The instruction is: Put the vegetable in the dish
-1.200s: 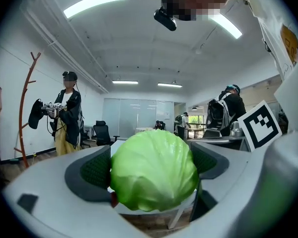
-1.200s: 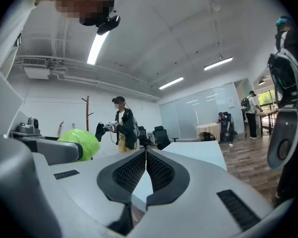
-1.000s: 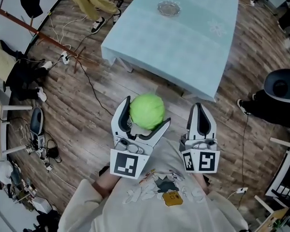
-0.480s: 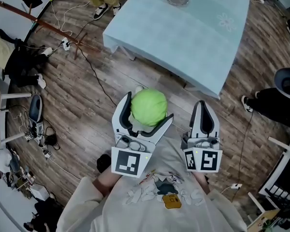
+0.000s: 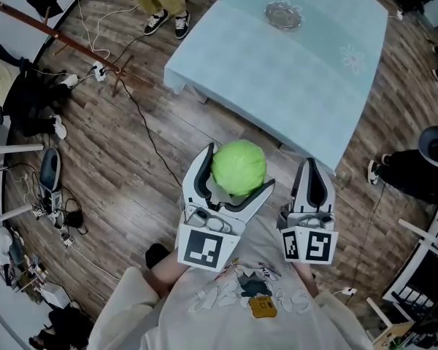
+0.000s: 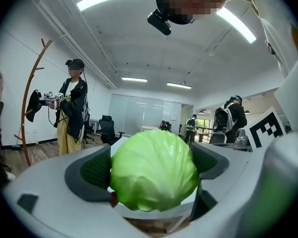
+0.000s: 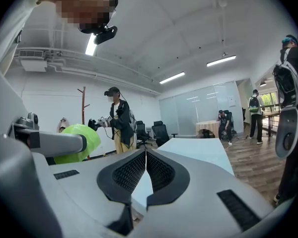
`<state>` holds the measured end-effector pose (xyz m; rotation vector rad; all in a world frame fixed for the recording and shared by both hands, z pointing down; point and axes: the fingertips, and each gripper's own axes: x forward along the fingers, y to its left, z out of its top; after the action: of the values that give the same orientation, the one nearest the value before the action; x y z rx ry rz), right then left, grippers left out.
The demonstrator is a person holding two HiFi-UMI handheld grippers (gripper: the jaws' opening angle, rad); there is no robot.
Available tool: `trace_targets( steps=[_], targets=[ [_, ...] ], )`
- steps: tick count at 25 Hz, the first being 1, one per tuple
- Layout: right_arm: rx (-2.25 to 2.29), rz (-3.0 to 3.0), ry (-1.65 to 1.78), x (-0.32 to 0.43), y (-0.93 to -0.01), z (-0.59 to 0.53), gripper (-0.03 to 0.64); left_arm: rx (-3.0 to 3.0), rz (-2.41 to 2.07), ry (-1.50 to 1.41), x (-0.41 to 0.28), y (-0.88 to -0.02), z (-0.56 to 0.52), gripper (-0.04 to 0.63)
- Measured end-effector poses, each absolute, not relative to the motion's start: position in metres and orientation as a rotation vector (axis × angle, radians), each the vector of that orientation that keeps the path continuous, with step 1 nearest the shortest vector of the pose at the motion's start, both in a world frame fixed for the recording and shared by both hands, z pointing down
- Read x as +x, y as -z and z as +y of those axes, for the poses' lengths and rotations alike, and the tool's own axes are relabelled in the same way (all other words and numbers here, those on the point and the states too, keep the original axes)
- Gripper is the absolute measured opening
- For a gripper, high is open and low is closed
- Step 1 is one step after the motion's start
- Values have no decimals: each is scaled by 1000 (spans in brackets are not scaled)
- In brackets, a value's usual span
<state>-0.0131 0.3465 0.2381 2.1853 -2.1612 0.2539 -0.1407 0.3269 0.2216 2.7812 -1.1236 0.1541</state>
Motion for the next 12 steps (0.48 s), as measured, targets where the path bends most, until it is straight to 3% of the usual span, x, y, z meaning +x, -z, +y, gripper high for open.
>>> trace_targets(
  steps=[12],
  targets=[
    [2276, -2085, -225, -43, -230, 223, 23, 2856, -1035, -72, -174, -209, 205, 511]
  ],
)
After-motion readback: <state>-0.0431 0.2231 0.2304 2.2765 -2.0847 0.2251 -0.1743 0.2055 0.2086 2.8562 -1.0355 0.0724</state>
